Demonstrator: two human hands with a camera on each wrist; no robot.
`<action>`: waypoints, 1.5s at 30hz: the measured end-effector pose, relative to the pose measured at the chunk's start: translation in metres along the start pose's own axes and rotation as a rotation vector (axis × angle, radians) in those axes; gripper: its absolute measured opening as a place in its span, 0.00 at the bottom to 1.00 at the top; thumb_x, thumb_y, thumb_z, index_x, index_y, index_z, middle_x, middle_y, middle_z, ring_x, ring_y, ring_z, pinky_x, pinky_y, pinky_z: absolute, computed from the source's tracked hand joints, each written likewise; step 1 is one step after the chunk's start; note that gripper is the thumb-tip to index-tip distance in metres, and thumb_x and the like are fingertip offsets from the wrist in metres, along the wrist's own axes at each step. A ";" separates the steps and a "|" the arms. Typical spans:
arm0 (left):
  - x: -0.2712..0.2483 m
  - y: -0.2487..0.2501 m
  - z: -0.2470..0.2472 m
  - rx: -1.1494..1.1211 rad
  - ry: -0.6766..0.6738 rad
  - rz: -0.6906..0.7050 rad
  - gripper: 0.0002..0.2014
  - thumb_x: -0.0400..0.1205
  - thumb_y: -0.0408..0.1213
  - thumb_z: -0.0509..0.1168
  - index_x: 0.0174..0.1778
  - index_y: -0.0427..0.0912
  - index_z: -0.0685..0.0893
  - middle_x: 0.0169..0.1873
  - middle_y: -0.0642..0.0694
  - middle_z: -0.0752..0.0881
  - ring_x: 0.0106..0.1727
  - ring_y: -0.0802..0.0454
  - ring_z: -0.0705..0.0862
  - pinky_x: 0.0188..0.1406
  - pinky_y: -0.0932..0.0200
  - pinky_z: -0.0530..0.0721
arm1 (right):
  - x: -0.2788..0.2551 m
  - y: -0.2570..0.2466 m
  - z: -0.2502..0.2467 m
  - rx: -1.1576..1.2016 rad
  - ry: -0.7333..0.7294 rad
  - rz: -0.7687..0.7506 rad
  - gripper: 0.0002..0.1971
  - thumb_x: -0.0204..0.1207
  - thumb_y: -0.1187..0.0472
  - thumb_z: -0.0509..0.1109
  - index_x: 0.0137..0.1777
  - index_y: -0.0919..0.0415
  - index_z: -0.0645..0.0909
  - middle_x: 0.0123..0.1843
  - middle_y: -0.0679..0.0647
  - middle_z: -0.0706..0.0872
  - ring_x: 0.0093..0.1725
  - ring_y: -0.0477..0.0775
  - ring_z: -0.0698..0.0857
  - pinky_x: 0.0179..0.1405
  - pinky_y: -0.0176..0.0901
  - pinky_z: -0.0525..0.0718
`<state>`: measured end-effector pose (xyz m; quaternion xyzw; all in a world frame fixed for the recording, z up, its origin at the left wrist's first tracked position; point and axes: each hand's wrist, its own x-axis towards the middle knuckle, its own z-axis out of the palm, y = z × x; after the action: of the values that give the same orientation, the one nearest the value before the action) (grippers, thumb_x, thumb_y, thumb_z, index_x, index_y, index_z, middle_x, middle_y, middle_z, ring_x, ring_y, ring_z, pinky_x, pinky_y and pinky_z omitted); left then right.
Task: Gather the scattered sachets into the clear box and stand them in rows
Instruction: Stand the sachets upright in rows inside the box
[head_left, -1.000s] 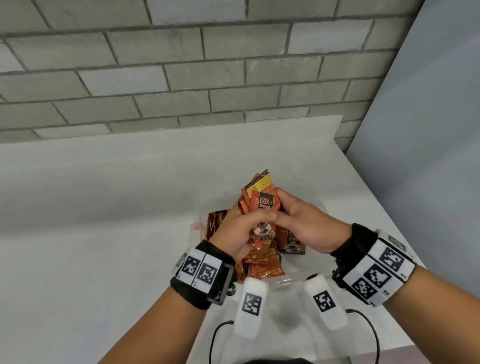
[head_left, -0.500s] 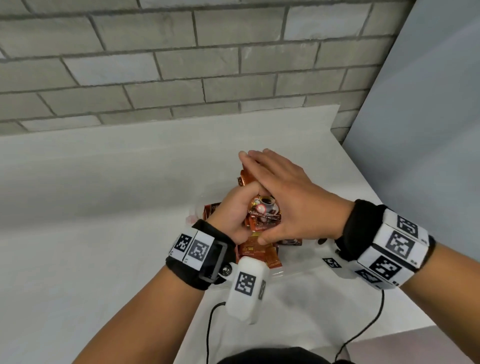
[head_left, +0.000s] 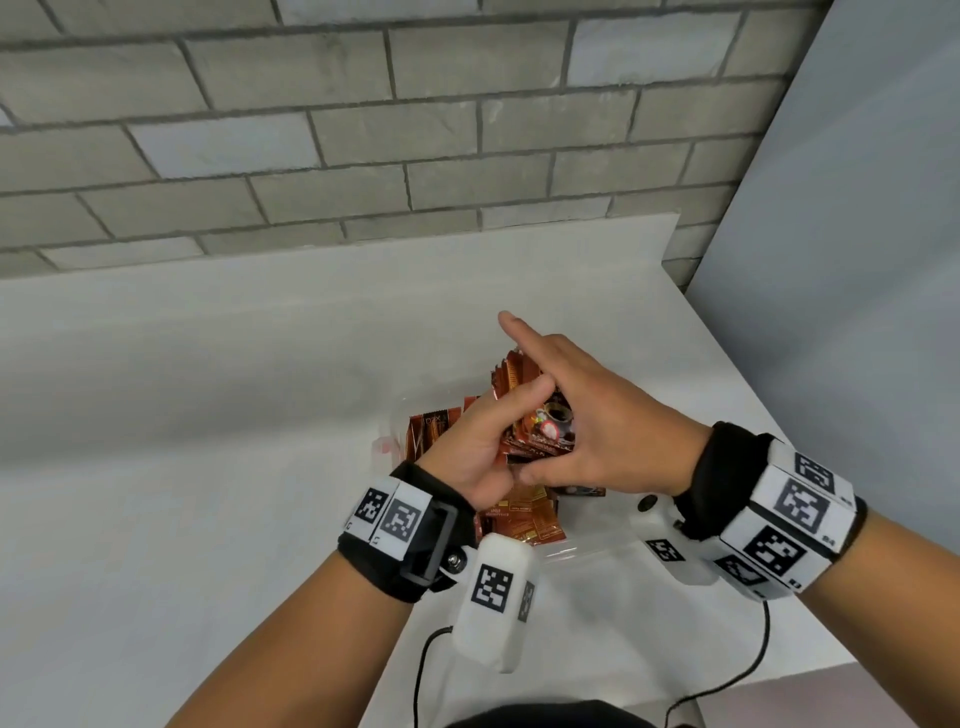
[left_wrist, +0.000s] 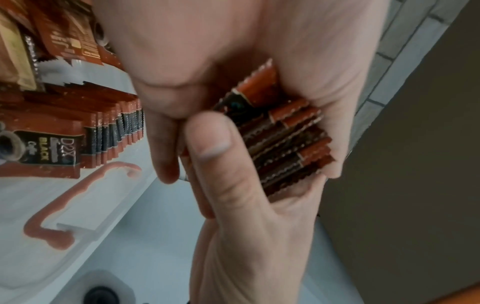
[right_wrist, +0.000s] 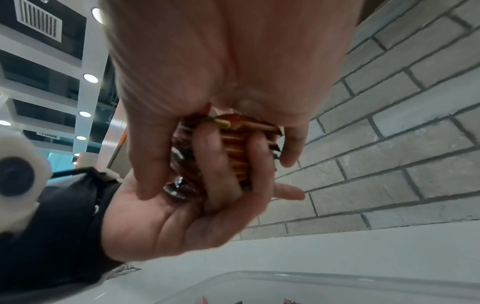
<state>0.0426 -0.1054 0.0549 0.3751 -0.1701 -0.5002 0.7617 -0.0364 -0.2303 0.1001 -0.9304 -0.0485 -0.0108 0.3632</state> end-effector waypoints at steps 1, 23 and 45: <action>0.000 0.000 0.001 0.005 0.000 -0.004 0.24 0.64 0.50 0.82 0.53 0.44 0.90 0.49 0.42 0.90 0.54 0.48 0.88 0.53 0.53 0.87 | 0.000 -0.001 0.001 0.000 -0.001 0.001 0.59 0.64 0.56 0.83 0.74 0.26 0.36 0.64 0.43 0.69 0.64 0.39 0.71 0.66 0.28 0.71; -0.011 -0.002 -0.036 0.016 0.132 0.007 0.31 0.67 0.22 0.63 0.69 0.42 0.79 0.54 0.35 0.87 0.52 0.41 0.87 0.46 0.49 0.87 | 0.006 0.032 0.021 0.294 0.156 0.264 0.25 0.77 0.55 0.72 0.73 0.48 0.71 0.53 0.52 0.81 0.48 0.48 0.84 0.49 0.43 0.83; -0.035 0.006 -0.066 0.019 0.336 0.103 0.20 0.70 0.34 0.68 0.59 0.44 0.80 0.39 0.44 0.90 0.36 0.49 0.89 0.33 0.57 0.87 | -0.017 0.071 0.021 -0.583 -0.180 0.384 0.05 0.78 0.55 0.67 0.45 0.51 0.84 0.36 0.39 0.78 0.46 0.45 0.71 0.50 0.42 0.64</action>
<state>0.0729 -0.0465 0.0195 0.4514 -0.0640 -0.3892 0.8005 -0.0471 -0.2692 0.0354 -0.9842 0.1007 0.1264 0.0719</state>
